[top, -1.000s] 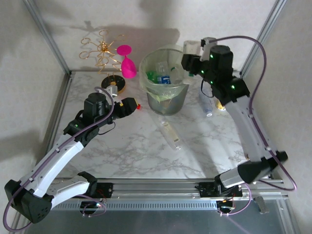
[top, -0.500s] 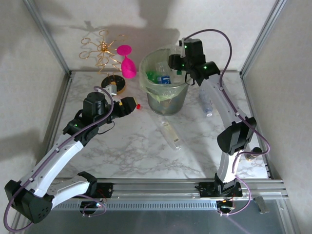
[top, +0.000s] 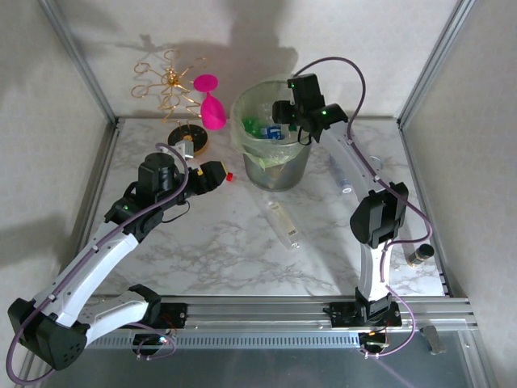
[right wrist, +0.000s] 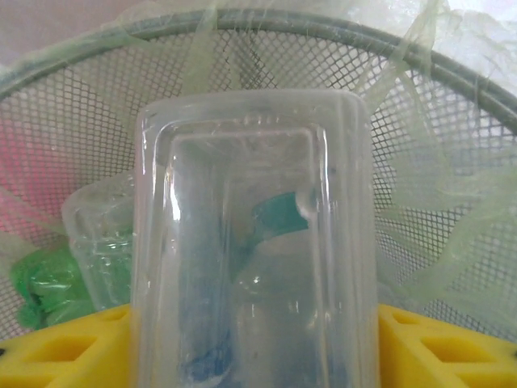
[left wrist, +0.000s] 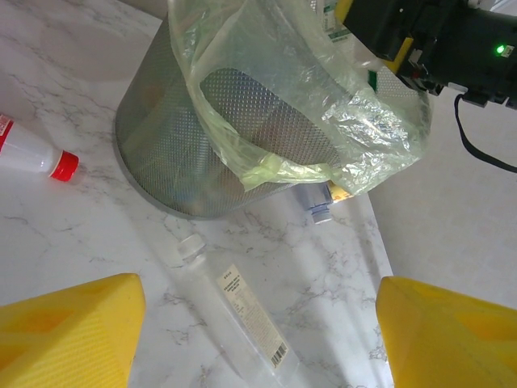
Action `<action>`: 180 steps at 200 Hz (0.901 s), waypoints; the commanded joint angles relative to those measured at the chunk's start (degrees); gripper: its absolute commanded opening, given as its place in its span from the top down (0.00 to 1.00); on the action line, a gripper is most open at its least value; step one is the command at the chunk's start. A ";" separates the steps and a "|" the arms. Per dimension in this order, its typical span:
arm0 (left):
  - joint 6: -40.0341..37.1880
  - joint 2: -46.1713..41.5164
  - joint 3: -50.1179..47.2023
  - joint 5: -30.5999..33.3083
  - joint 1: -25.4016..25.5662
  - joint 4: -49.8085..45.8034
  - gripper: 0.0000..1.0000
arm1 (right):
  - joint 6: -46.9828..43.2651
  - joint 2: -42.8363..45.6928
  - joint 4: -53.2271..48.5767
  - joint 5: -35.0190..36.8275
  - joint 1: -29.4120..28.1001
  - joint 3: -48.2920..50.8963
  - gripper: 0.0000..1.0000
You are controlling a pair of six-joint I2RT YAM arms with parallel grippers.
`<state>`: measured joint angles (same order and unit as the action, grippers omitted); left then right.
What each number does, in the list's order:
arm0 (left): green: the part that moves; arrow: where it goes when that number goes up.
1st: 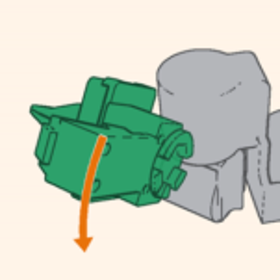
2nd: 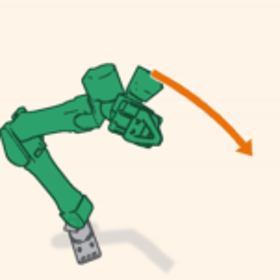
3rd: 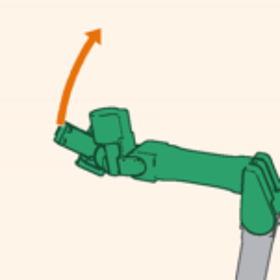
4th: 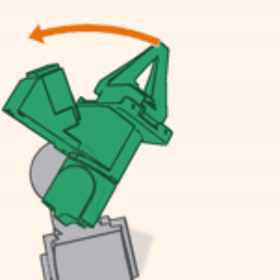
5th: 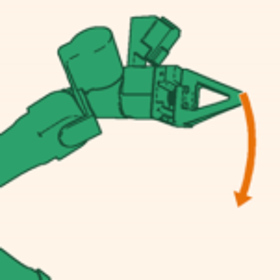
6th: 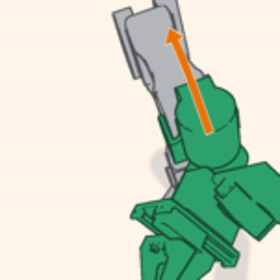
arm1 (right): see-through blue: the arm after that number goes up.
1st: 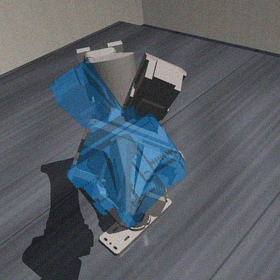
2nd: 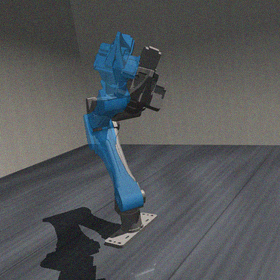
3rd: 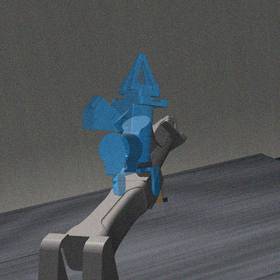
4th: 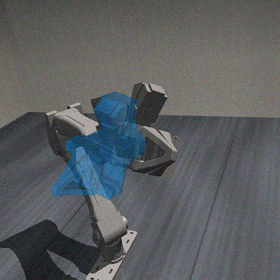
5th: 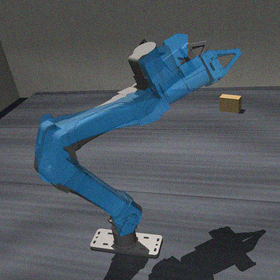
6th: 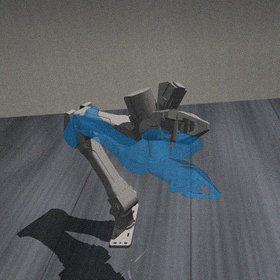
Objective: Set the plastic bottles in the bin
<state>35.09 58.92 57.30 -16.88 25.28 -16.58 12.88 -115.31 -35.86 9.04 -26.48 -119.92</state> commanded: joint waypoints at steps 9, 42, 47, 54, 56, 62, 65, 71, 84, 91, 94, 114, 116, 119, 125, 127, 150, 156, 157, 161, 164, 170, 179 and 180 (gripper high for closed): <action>-0.73 -1.17 -0.96 0.86 -0.58 0.17 0.25 | -0.14 -0.45 -1.84 1.98 -0.15 -1.91 0.25; -0.79 -1.08 -0.88 1.17 -0.67 0.16 0.25 | -0.14 1.61 -2.23 1.84 -0.07 -4.07 0.20; -0.84 -1.08 -0.81 1.30 -0.67 0.06 0.25 | -0.22 2.22 -2.12 1.82 -0.12 -4.03 0.20; -0.90 -1.08 -0.58 1.41 -0.67 0.02 0.25 | -0.32 3.19 -1.87 1.84 -0.13 -3.88 0.20; -0.90 -1.13 -0.53 1.48 -0.67 0.00 0.25 | -0.32 3.47 -1.74 1.83 -0.14 -3.91 0.20; -0.98 -1.17 -0.40 1.63 -0.67 -0.10 0.25 | -0.27 4.48 -1.52 1.72 -0.09 -3.68 0.21; -0.99 -1.21 -0.35 1.67 -0.67 -0.04 0.25 | -0.31 4.75 -1.30 1.74 -0.11 -3.54 0.21; -0.99 -1.26 -0.22 1.91 -0.71 -0.04 0.25 | -0.49 5.75 -0.90 1.69 -0.04 -3.12 0.22; -1.00 -1.33 0.07 2.11 -0.67 -0.05 0.25 | -0.66 7.40 -0.12 1.69 0.00 -2.05 0.25; -0.90 -1.33 0.18 2.12 -0.67 -0.03 0.25 | -0.54 8.11 0.11 1.48 0.11 -1.42 0.28; -0.90 -1.35 0.23 2.16 -0.67 -0.03 0.25 | -0.49 8.46 0.29 1.31 0.16 -1.18 0.29; -0.73 -1.39 0.27 2.37 -0.67 0.14 0.25 | -0.06 9.61 1.10 -0.42 0.52 0.66 0.37; -0.73 -1.42 0.27 2.34 -0.67 0.19 0.25 | 0.01 9.65 1.24 -0.69 0.57 0.83 0.38; -0.73 -1.50 0.27 2.30 -0.67 0.16 0.25 | 0.03 9.73 1.40 -1.13 0.56 1.01 0.39; -0.73 -1.48 0.23 2.32 -0.67 0.23 0.25 | 0.11 9.51 1.50 -1.88 0.63 1.17 0.41; -0.73 -1.40 0.26 2.30 -0.67 0.30 0.25 | 0.12 9.41 1.49 -2.04 0.66 1.11 0.41; -0.39 -1.43 0.27 2.33 -0.67 0.39 0.25 | 0.77 7.03 0.87 -3.46 0.66 -0.08 0.50; -0.33 -1.56 0.20 2.21 -0.67 0.36 0.25 | 1.02 6.38 0.75 -4.17 0.66 -0.27 0.50; -0.31 -1.58 0.19 2.21 -0.67 0.38 0.25 | 1.05 6.17 0.81 -4.32 0.65 -0.29 0.50; -0.29 -1.54 0.18 2.25 -0.67 0.42 0.25 | 1.17 5.69 0.83 -4.75 0.71 -0.36 0.50; -0.22 -1.60 0.11 2.28 -0.67 0.43 0.25 | 1.22 5.23 0.87 -5.11 0.70 -0.44 0.50; -0.20 -1.70 0.02 2.29 -0.67 0.37 0.25 | 1.34 4.39 0.74 -5.76 0.71 -0.62 0.50; -0.17 -1.78 -0.03 2.38 -0.67 0.29 0.25 | 1.50 3.02 0.46 -6.32 0.67 -1.19 0.52; -0.14 -1.74 -0.01 2.38 -0.67 0.31 0.25 | 1.52 2.87 0.45 -6.36 0.70 -1.24 0.52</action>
<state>35.11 58.72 56.97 -15.35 25.23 -16.60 13.28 -108.36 -34.96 5.80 -26.02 -120.09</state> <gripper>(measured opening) 0.750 0.494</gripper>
